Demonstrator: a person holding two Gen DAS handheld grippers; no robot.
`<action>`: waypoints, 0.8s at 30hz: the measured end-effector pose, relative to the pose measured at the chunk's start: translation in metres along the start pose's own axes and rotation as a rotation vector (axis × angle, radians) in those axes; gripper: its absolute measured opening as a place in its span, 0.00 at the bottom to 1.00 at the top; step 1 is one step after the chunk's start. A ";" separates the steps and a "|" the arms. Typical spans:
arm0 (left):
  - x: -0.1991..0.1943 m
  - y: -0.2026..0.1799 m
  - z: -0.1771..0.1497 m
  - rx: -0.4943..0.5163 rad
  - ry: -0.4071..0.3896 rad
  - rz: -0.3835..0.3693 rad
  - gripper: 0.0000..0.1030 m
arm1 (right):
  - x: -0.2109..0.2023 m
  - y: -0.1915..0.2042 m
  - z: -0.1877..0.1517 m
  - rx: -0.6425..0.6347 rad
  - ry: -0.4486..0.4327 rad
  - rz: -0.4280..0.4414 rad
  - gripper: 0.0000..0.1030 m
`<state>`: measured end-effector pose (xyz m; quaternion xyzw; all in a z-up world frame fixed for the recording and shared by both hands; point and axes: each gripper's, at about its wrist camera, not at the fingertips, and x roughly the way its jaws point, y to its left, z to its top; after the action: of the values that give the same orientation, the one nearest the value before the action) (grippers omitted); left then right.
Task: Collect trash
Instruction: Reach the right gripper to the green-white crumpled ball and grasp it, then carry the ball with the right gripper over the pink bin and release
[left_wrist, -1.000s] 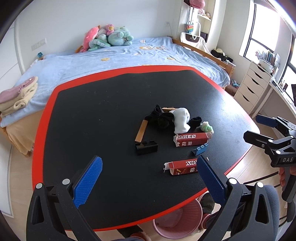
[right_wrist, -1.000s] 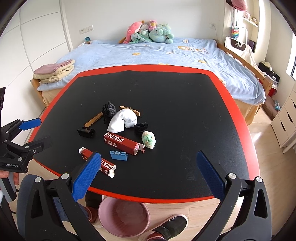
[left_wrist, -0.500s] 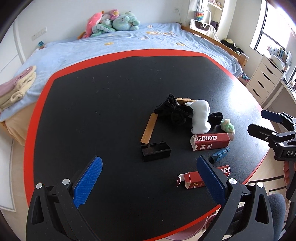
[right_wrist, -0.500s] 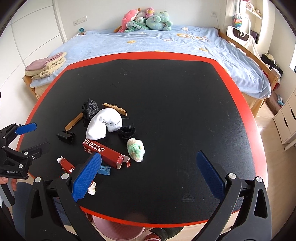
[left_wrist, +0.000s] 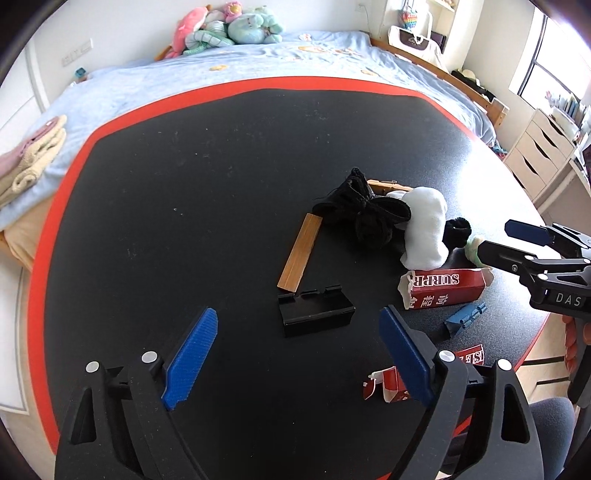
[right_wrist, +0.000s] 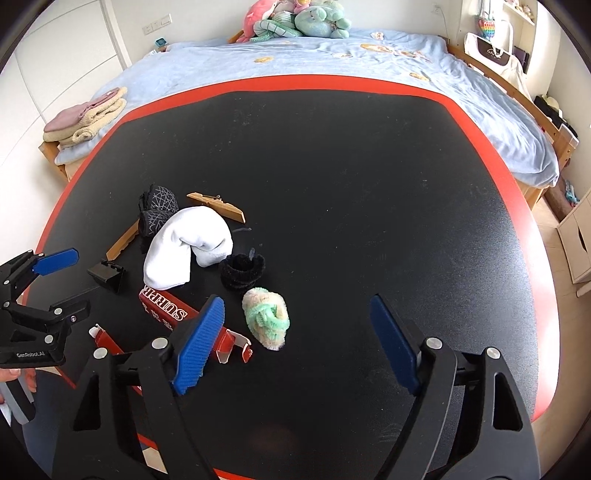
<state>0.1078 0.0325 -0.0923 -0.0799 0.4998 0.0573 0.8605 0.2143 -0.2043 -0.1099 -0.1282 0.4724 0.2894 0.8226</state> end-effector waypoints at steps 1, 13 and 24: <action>0.001 0.000 0.000 -0.001 -0.001 0.000 0.80 | 0.002 0.000 0.000 -0.001 0.004 0.000 0.68; 0.003 0.001 0.000 0.003 0.003 -0.023 0.42 | 0.010 0.005 0.000 -0.011 0.016 0.014 0.33; -0.002 0.008 -0.003 0.006 -0.004 -0.047 0.40 | 0.005 0.005 -0.004 -0.010 0.002 0.013 0.18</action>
<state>0.1027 0.0394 -0.0933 -0.0889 0.4962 0.0355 0.8629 0.2108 -0.2004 -0.1156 -0.1296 0.4724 0.2971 0.8196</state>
